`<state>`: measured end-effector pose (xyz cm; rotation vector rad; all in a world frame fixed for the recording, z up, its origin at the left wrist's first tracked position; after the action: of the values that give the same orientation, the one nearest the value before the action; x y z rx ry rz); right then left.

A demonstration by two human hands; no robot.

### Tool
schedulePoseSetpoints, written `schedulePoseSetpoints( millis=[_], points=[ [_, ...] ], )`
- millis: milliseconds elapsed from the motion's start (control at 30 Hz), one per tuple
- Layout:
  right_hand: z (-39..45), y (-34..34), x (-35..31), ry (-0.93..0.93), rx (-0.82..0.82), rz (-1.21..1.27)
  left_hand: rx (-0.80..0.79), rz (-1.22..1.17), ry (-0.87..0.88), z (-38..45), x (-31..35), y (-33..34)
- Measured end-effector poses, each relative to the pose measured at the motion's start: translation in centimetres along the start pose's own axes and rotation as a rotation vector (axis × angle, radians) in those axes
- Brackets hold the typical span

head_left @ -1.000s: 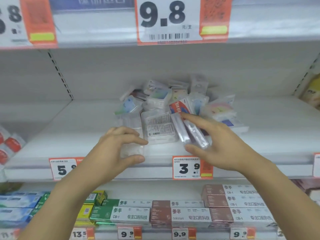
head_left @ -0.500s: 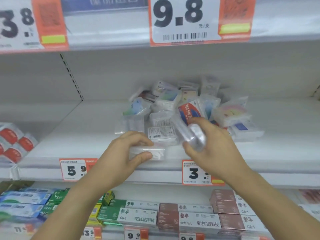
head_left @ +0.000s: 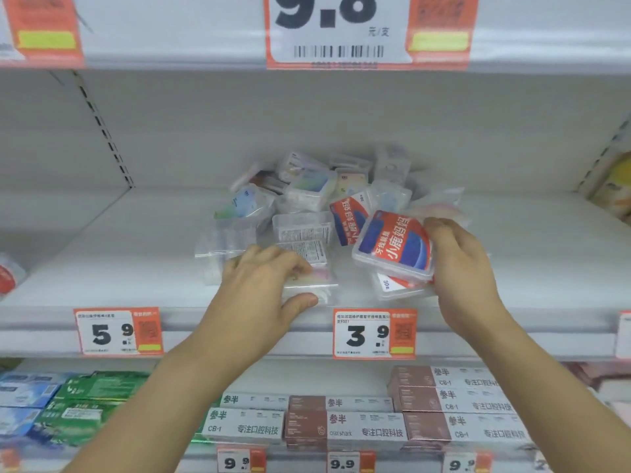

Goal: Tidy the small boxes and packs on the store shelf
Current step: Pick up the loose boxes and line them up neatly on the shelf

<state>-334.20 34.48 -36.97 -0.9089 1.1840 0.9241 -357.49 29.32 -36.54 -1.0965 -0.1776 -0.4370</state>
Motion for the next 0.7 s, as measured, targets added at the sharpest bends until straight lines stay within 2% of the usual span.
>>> schedulePoseSetpoints(
  millis=[67, 167, 233, 300, 367, 433, 500, 600, 700],
  points=[
    [-0.2, -0.2, 0.2, 0.002, -0.016, -0.024, 0.056, -0.096, 0.008, 0.1, 1.9, -0.7],
    [-1.3, 0.0, -0.6, -0.057, -0.073, 0.025, 0.076, -0.569, -0.168, 0.3, 4.8, -0.8],
    [-2.2, 0.4, -1.0, -0.086, -0.149, 0.041, 0.053, -0.687, -0.239, 0.8, 5.9, 0.6],
    [-2.8, 0.7, -0.9, -0.002, -0.255, 0.134, 0.058, -0.742, -0.279, 1.4, 6.1, 1.7],
    [-2.8, 0.3, -0.6, 0.105, -0.383, 0.237, 0.086, -0.923, -0.386, 2.2, 5.6, 2.8],
    [-2.4, -1.3, -0.7, 0.108, -0.449, 0.172, 0.122, -1.094, -0.498, 2.6, 5.1, 3.6],
    [-1.3, -4.4, -0.8, 0.095, -0.336, 0.124, 0.247, -1.114, -0.548, 3.2, 5.1, 3.7],
    [1.4, -11.5, -0.4, 0.073, 0.069, 0.190, 0.409, -1.068, -0.465, 4.7, 8.2, 3.5],
    [3.2, -18.6, 0.0, -0.074, 0.420, 0.159, 0.325, -1.100, -0.361, 6.8, 14.4, 6.9]
  ],
)
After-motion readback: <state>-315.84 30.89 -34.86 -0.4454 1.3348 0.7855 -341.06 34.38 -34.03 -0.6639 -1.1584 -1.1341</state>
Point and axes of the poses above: each hand's wrist, its own z-axis towards the middle knuckle, its own y-axis out of the palm, x = y × z, the point moved 7 cm from there along z, towards the middle knuckle, and after that the axes turned 8 degrees about x, right-handed, at the moved point
